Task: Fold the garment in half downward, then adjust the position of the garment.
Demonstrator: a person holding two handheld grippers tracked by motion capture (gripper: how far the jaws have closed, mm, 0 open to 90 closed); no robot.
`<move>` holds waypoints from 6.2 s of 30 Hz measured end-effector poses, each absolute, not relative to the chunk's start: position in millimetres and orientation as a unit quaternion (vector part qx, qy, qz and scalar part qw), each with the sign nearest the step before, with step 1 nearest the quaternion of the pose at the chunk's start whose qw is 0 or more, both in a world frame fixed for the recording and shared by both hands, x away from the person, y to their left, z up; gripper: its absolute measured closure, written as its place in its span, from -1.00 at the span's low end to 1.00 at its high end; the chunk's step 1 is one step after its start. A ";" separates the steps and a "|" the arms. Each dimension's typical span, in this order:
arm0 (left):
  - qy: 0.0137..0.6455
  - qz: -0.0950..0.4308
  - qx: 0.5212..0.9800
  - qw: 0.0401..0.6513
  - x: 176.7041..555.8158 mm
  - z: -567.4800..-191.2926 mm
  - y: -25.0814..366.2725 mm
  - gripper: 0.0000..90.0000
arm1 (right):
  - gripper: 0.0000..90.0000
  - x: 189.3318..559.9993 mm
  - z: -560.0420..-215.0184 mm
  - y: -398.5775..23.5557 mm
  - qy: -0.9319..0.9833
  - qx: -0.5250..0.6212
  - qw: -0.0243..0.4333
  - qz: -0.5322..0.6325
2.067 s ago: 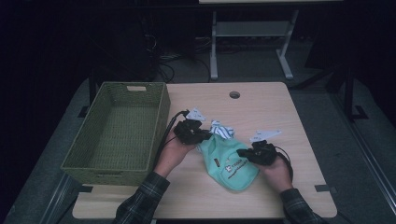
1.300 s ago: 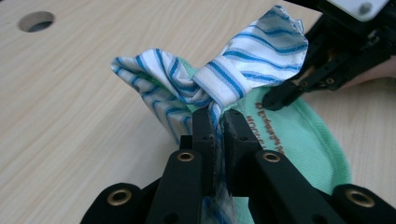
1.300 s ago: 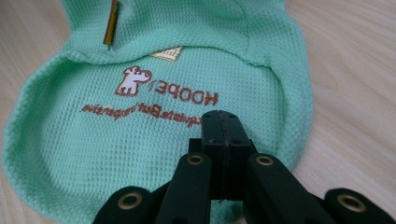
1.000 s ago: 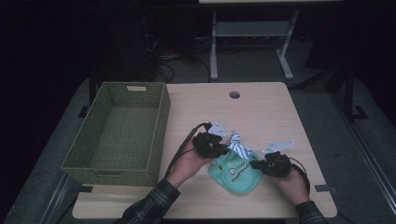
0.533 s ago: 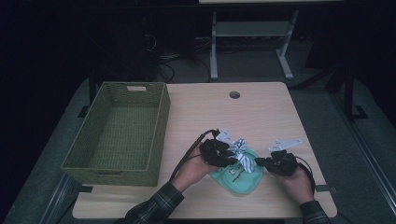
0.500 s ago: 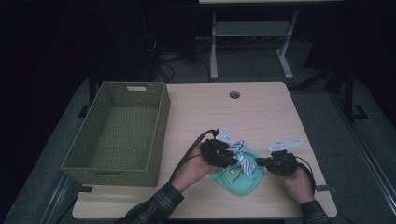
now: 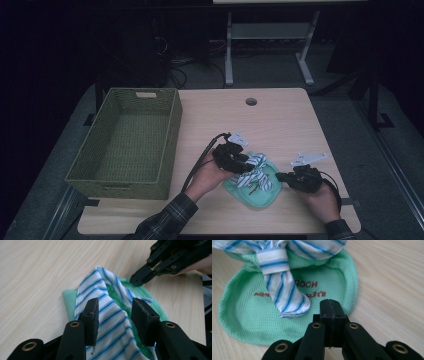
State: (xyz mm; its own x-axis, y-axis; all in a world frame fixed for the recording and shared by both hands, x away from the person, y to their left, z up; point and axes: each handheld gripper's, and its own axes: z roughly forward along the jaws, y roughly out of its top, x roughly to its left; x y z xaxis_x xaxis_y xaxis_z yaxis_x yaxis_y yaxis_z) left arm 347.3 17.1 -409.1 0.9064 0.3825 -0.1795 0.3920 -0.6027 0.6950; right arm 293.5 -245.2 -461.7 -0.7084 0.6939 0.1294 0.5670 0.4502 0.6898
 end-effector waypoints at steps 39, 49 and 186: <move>0.212 0.039 0.901 0.377 347.9 -394.4 33.9 0.98 | 0.99 285.5 -452.5 -236.9 0.851 0.348 0.081 0.384; 0.237 0.068 0.884 0.397 357.9 -378.5 58.4 0.98 | 0.99 282.4 -447.9 -219.7 0.852 0.328 0.059 0.404; 0.258 0.031 0.928 0.266 330.3 -448.5 80.4 0.99 | 1.00 354.4 -469.0 -192.6 0.869 0.331 0.081 0.358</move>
State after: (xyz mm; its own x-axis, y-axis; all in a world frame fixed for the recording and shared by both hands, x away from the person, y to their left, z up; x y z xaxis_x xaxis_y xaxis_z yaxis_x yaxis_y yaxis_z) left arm 330.3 80.4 -448.5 0.8652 0.4949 -0.0801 0.4621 -0.7254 0.5101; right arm 354.4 -192.6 -469.0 -0.7681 0.6330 0.0961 0.5173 0.5251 0.6758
